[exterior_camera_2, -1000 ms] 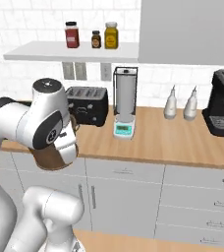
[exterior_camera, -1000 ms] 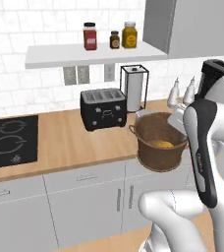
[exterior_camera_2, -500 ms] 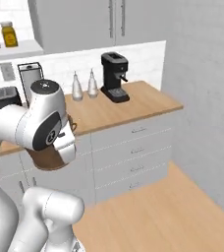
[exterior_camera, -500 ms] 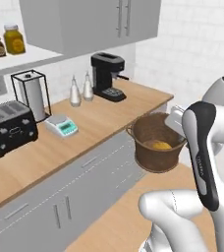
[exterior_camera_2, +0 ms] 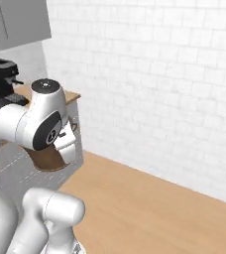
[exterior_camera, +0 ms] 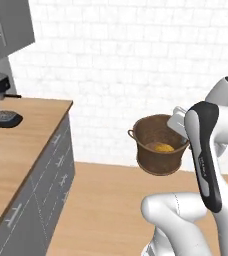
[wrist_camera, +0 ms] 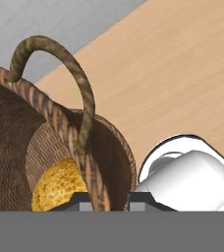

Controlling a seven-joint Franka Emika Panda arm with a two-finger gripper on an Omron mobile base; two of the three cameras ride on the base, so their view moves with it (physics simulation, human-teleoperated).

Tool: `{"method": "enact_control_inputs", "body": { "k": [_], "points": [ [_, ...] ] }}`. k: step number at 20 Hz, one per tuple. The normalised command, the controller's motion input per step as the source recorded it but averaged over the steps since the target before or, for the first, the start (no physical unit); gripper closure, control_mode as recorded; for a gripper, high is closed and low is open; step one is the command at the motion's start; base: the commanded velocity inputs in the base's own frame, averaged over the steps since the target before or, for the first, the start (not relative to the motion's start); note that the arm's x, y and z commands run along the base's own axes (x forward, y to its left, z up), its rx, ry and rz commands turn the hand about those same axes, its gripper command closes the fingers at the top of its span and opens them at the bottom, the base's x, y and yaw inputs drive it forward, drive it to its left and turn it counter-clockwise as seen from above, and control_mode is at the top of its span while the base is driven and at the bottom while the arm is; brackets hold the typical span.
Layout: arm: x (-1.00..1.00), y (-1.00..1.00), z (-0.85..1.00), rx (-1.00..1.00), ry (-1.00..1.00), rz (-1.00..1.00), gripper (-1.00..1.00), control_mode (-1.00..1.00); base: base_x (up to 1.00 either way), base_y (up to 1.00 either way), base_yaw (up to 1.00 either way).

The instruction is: Open the cabinet, pick up the bread from the cabinet and place it in the basket. Then move the basket to the dining counter.

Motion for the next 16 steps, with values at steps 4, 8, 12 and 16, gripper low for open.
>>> {"method": "enact_control_inputs", "body": {
  "k": [4,8,12,16],
  "points": [
    [0.0,0.0,0.0,0.0,0.0,0.0,1.0,1.0,-0.26,0.0,-0.94],
    [0.0,0.0,0.0,0.0,0.0,0.0,1.0,1.0,-0.24,0.0,-0.93],
    [0.0,0.0,0.0,0.0,0.0,0.0,1.0,1.0,-0.16,0.0,-0.93],
    [0.0,0.0,0.0,0.0,0.0,0.0,1.0,1.0,-0.14,0.0,-0.93]
  ]
}}
